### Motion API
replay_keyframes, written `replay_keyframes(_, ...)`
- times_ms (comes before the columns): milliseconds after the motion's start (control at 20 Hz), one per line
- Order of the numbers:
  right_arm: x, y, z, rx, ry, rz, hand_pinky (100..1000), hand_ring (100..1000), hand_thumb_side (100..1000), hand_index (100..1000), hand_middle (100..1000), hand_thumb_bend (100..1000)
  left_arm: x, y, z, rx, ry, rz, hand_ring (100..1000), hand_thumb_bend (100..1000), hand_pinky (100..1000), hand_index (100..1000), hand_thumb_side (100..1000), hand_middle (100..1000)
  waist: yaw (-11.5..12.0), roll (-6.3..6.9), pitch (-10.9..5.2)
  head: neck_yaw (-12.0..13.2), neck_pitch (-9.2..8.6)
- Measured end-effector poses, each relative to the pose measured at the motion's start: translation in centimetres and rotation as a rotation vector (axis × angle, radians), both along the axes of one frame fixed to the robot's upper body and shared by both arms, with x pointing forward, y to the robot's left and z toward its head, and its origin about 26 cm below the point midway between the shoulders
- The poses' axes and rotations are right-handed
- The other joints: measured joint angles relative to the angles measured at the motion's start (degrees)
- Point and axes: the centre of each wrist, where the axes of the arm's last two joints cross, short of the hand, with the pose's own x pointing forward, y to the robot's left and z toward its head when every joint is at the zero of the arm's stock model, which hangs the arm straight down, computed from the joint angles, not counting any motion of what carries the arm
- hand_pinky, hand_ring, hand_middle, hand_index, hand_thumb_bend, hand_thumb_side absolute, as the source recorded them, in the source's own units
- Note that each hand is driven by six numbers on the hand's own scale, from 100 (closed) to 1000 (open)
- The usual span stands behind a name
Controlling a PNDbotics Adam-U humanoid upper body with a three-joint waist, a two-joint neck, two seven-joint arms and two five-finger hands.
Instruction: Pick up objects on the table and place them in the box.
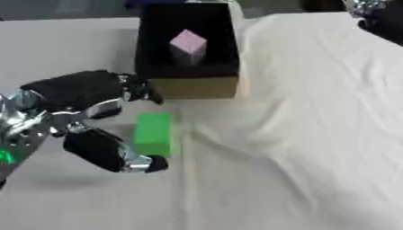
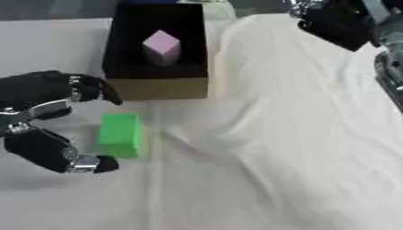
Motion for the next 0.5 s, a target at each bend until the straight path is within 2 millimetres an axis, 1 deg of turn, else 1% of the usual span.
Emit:
replay_keyframes(250,-0.2,-0.7,0.4,0.055,-0.059,-0.033,850,807,949,877,736,127,1.3,-0.5,-0.4,0.020,0.018,0.015,890,629,837,897,768,846,-0.49,0.13,0.04,-0.83,0.59)
replay_keyframes(350,-0.2,-1.1,0.7,0.077,-0.091,-0.050,849,807,949,877,736,127,1.6,-0.5,-0.7,0.029,0.025,0.018,892,627,838,897,766,848,-0.55,0.23,0.05,-0.92,0.95)
replay_keyframes(500,-0.3,-1.3,1.0,0.097,-0.123,-0.065,849,806,957,877,735,124,1.8,-0.5,-0.8,0.039,0.032,0.016,902,607,847,899,746,857,-0.56,0.39,0.06,-1.30,1.01)
